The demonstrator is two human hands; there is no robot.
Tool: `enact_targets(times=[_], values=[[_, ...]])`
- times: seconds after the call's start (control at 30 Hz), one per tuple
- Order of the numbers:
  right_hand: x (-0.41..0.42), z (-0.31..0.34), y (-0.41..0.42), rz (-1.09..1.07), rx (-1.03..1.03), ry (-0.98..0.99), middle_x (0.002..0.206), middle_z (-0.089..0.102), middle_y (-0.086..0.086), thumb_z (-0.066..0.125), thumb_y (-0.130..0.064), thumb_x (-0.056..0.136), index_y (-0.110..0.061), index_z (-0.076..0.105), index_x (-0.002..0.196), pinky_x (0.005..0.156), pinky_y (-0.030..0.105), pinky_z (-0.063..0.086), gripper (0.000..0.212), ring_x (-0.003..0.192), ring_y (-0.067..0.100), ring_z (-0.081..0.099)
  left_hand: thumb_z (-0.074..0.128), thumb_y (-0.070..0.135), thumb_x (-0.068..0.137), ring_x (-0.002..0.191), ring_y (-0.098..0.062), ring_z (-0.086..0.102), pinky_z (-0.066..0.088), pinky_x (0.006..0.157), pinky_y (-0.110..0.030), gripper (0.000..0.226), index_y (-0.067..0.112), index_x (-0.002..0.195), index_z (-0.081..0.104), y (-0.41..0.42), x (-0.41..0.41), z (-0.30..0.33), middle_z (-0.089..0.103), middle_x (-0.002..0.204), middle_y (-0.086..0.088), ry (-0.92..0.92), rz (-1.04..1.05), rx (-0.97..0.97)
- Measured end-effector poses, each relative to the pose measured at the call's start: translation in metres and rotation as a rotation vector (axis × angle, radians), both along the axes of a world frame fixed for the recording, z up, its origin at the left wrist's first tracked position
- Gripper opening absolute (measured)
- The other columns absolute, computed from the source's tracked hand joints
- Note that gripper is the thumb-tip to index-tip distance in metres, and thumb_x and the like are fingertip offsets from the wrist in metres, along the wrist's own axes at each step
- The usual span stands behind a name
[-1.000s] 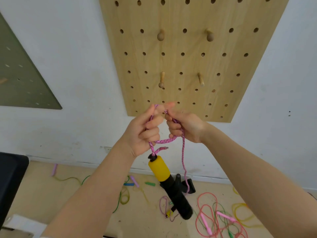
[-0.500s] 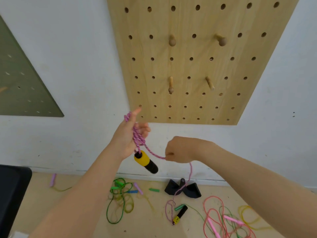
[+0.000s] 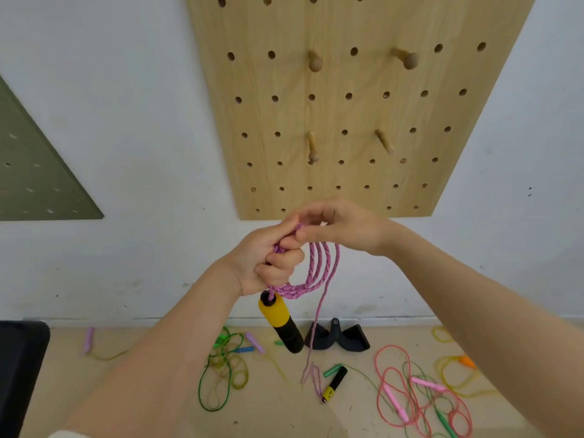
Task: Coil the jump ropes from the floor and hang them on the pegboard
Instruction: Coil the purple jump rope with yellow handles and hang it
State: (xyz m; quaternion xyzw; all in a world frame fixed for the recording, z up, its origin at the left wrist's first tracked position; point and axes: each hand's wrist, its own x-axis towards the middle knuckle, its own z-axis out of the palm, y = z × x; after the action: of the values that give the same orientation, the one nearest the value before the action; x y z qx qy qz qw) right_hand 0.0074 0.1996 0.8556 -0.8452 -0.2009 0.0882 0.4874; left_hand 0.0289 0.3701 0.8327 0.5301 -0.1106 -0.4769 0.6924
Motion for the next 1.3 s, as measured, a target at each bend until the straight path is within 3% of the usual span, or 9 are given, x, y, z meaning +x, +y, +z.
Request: enact_targets(times=[0.07, 0.27, 0.47, 0.63, 0.93, 1.0, 1.07, 1.2, 1.3], values=[[0.000, -0.001, -0.005, 0.029, -0.012, 0.016, 0.078, 0.059, 0.023, 0.064, -0.028, 0.087, -0.029, 0.066, 0.101, 0.061, 0.038, 0.037, 0.015, 0.064, 0.026, 0.047, 0.034, 0.051, 0.081, 0.021, 0.001, 0.021, 0.010, 0.028, -0.014, 0.048, 0.022, 0.043, 0.044, -0.004, 0.001, 0.001, 0.028, 0.032, 0.010, -0.012, 0.029, -0.027], [0.006, 0.000, -0.042, -0.054, 0.256, 0.137, 0.051, 0.028, -0.006, 0.058, -0.026, 0.089, -0.027, 0.063, 0.062, 0.057, 0.027, 0.020, 0.027, 0.056, 0.016, 0.019, 0.044, 0.044, 0.081, 0.035, -0.007, 0.027, 0.025, 0.039, -0.017, 0.043, 0.018, 0.045, 0.042, -0.030, -0.003, -0.001, 0.031, 0.044, 0.005, -0.095, 0.370, -0.265], [0.011, -0.023, -0.058, -0.013, 0.697, 0.308, 0.040, 0.036, -0.013, 0.074, -0.049, 0.069, -0.022, 0.051, 0.053, 0.065, 0.018, 0.040, 0.039, 0.062, 0.023, 0.020, 0.040, 0.042, 0.085, 0.040, -0.007, 0.028, 0.036, 0.041, -0.016, 0.045, 0.020, 0.046, 0.046, -0.052, -0.010, 0.004, 0.041, 0.050, 0.007, -0.064, 0.443, -0.544], [0.011, -0.037, -0.074, -0.230, 0.506, 0.266, 0.078, 0.065, -0.005, 0.050, -0.026, 0.094, -0.016, 0.059, 0.081, 0.053, 0.017, 0.032, 0.018, 0.056, 0.006, 0.045, 0.060, 0.040, 0.083, 0.033, -0.003, 0.015, 0.025, 0.030, -0.010, 0.021, 0.022, 0.082, 0.070, -0.058, -0.005, 0.015, 0.024, 0.048, 0.009, -0.184, 0.143, -0.563], [0.003, -0.050, -0.118, -0.273, -0.358, 0.091, 0.070, 0.054, -0.001, 0.044, -0.030, 0.097, -0.015, 0.069, 0.093, 0.062, 0.023, 0.037, 0.030, 0.061, 0.010, 0.046, 0.020, 0.030, 0.102, 0.031, -0.001, 0.028, 0.027, 0.032, -0.012, 0.039, 0.019, 0.073, 0.042, -0.090, -0.004, 0.011, 0.045, 0.044, 0.010, -0.177, 0.577, -0.375], [0.001, -0.051, -0.108, -0.085, -0.782, 0.105, 0.079, 0.057, 0.004, 0.036, -0.017, 0.099, -0.007, 0.061, 0.090, 0.071, 0.028, 0.042, 0.028, 0.071, 0.017, 0.053, 0.022, 0.030, 0.103, 0.060, -0.011, 0.066, 0.055, 0.060, -0.018, 0.042, 0.014, 0.072, 0.044, -0.102, -0.006, 0.005, 0.069, 0.069, -0.004, -0.169, 0.608, -0.353], [-0.007, -0.046, -0.095, 0.053, -0.973, 0.093, 0.072, 0.049, 0.003, 0.035, -0.011, 0.097, -0.004, 0.051, 0.080, 0.067, 0.031, 0.040, 0.025, 0.066, 0.020, 0.048, 0.021, 0.028, 0.103, 0.107, -0.027, 0.063, 0.047, 0.099, -0.032, 0.045, 0.007, 0.074, 0.048, -0.113, -0.005, -0.004, 0.066, 0.109, -0.020, -0.216, 0.616, -0.294], [-0.030, -0.019, -0.089, 0.248, -0.838, 0.078, 0.069, 0.058, 0.009, 0.044, -0.021, 0.093, 0.001, 0.055, 0.081, 0.060, 0.029, 0.042, 0.027, 0.065, 0.027, 0.054, 0.024, 0.029, 0.103, 0.134, -0.025, 0.039, 0.024, 0.115, -0.039, 0.048, -0.008, 0.130, 0.038, -0.110, 0.003, -0.034, 0.045, 0.141, -0.018, -0.410, 0.646, 0.015], [-0.044, 0.007, -0.101, 0.299, -0.630, 0.092, 0.059, 0.055, -0.002, 0.049, -0.025, 0.093, 0.000, 0.064, 0.094, 0.059, 0.022, 0.042, 0.029, 0.055, 0.014, 0.050, 0.027, 0.036, 0.102, 0.137, -0.019, 0.034, 0.017, 0.116, -0.039, 0.053, -0.004, 0.134, 0.037, -0.099, 0.003, -0.049, 0.047, 0.141, -0.007, -0.530, 0.678, 0.246]])
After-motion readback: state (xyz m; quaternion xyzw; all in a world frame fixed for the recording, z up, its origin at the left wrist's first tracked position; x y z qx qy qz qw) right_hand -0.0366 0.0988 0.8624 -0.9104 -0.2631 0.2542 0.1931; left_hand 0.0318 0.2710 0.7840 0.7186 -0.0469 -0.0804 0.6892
